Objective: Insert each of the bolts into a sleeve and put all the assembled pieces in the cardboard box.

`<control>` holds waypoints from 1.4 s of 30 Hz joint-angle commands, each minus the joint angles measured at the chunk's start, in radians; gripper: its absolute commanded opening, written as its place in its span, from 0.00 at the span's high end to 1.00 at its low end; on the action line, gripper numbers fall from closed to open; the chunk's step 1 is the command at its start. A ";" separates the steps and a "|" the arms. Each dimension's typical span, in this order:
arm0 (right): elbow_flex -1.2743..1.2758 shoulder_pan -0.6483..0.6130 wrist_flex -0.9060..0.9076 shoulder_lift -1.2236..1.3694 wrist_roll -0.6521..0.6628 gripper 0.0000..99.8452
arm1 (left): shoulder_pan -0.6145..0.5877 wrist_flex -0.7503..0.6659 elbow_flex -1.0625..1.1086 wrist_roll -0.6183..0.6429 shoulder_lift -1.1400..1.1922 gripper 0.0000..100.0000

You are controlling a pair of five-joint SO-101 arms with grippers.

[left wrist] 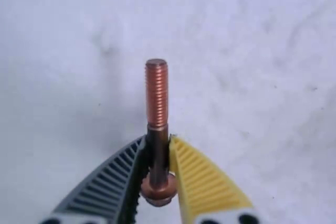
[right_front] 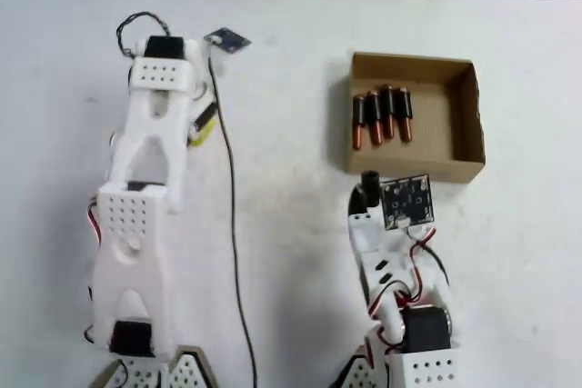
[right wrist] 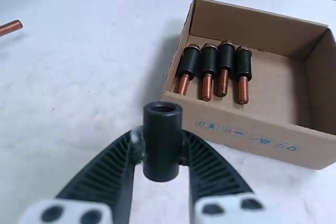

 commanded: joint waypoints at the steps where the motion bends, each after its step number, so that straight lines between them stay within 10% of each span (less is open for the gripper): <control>1: -0.006 0.004 -0.021 -0.013 0.000 0.98 | -0.008 0.023 -0.037 -0.103 -0.056 0.98; 17: -0.006 0.004 -0.024 -0.013 0.000 0.98 | -0.002 0.026 0.066 -0.126 -0.291 0.98; 42: -0.005 0.004 -0.021 -0.012 0.000 0.98 | 0.012 -0.333 1.111 -0.282 -0.947 0.98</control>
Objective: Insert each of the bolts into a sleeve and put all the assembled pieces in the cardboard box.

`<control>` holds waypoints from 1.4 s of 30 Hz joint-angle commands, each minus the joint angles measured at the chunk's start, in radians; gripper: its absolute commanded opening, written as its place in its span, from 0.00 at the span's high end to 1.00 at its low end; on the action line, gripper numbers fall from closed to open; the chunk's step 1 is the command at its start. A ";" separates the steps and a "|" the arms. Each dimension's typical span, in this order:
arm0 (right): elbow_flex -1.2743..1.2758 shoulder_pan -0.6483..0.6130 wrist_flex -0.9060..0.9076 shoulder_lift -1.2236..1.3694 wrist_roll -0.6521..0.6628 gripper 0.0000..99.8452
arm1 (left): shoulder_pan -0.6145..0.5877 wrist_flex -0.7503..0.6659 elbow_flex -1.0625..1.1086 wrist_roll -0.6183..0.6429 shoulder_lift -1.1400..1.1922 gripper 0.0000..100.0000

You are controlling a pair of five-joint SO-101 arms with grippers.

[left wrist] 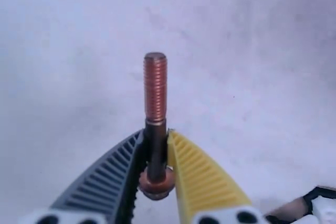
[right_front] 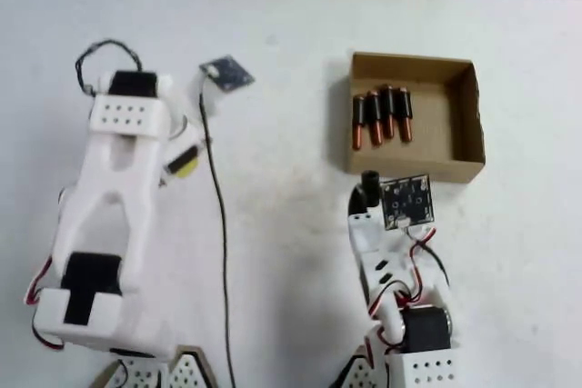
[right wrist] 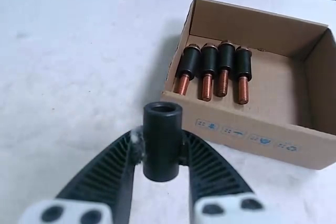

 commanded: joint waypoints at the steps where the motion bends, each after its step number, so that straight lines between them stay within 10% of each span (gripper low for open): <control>1: -0.005 0.004 -0.021 -0.012 0.000 0.98 | 0.005 -0.127 0.101 -0.052 -0.076 0.98; 16: 0.009 0.004 -0.025 -0.012 0.000 0.98 | 0.010 -0.555 0.439 -0.204 -0.074 0.98; 30: 0.009 0.004 -0.025 -0.012 0.000 0.98 | 0.007 -0.559 0.468 -0.612 -0.074 0.97; 42: 0.009 0.004 -0.025 -0.012 0.000 0.98 | 0.005 -0.496 0.471 -0.614 -0.073 0.87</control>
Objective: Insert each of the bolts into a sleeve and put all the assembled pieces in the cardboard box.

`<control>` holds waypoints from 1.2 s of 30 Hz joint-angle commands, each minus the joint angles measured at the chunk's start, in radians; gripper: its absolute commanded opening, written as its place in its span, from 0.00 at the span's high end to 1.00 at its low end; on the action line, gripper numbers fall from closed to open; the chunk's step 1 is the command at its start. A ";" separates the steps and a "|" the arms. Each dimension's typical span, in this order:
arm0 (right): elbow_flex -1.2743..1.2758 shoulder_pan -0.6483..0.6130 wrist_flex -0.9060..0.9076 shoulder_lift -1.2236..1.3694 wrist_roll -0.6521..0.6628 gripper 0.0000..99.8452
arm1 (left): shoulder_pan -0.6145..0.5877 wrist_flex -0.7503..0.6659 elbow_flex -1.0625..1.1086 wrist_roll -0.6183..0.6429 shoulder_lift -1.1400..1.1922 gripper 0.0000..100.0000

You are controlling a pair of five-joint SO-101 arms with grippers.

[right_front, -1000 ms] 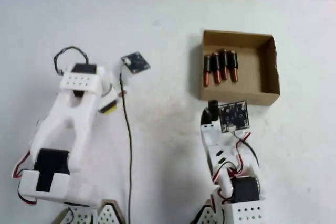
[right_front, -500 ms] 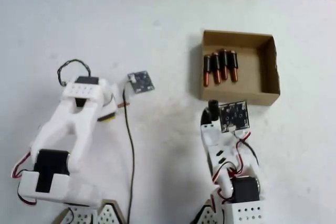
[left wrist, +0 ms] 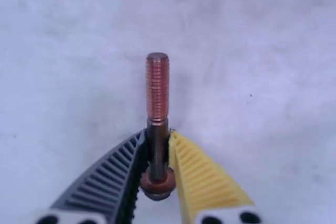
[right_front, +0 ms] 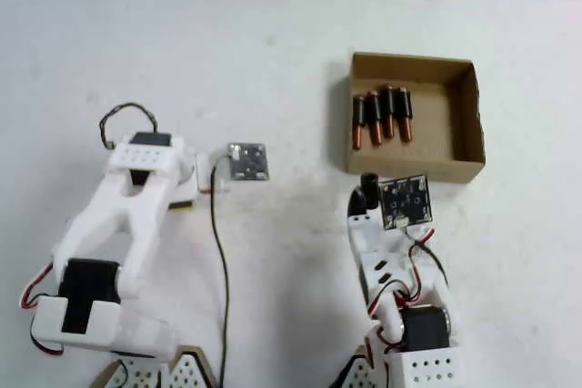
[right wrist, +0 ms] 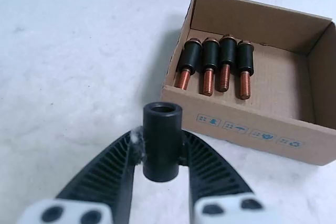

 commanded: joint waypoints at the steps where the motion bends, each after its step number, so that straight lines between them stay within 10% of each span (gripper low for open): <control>1: -0.009 0.004 -0.025 -0.012 0.000 0.98 | 0.004 0.040 -0.003 -0.014 -0.053 0.86; 9: -0.008 0.004 -0.025 -0.012 0.000 0.98 | 0.004 0.051 -0.011 0.011 -0.061 0.86; 19: -0.008 0.004 -0.025 -0.012 0.018 0.98 | 0.012 0.058 -0.160 0.465 -0.140 0.86; 29: -0.008 0.002 -0.024 -0.012 0.054 0.98 | 0.005 0.118 -0.169 1.178 -0.312 0.86; 36: 0.002 0.002 -0.027 -0.012 0.055 0.98 | 0.008 0.272 -0.120 1.333 -0.318 0.86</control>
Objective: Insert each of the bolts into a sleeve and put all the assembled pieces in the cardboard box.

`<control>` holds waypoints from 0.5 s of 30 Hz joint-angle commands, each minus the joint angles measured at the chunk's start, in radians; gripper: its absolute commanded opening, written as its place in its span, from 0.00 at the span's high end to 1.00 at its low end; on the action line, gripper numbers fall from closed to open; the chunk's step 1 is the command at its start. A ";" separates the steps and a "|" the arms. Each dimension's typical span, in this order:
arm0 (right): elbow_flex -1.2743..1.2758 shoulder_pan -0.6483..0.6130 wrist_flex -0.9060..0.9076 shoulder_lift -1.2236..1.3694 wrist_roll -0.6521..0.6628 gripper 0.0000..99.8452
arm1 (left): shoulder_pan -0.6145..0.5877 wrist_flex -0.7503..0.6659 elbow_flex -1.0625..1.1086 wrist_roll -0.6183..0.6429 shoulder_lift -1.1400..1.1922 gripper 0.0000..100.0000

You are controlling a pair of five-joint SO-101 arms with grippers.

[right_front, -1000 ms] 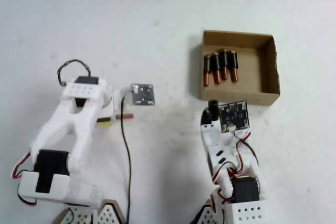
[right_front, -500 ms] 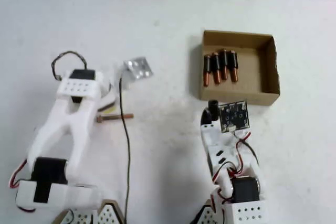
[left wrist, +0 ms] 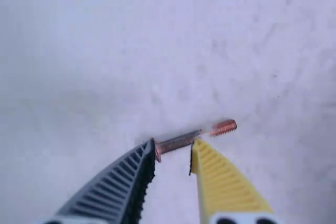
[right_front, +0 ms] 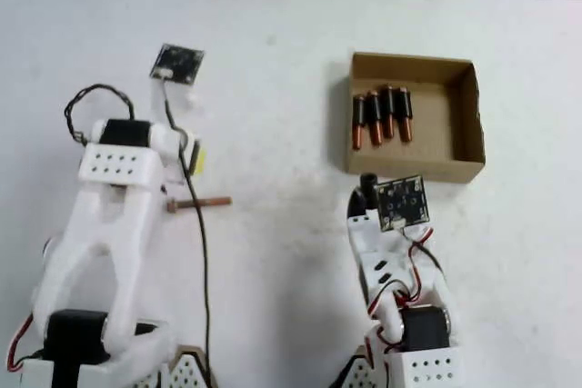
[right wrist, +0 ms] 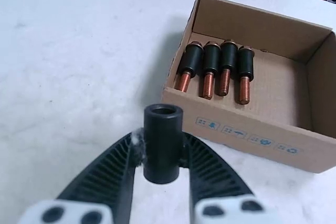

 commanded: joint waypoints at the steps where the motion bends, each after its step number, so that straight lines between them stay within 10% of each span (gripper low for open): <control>1: 0.000 0.002 -0.027 -0.012 0.015 0.98 | 0.005 0.035 0.041 0.071 -0.041 0.86; 15: 0.003 0.002 -0.027 -0.012 0.017 0.98 | 0.010 -0.420 0.371 0.445 -0.036 0.85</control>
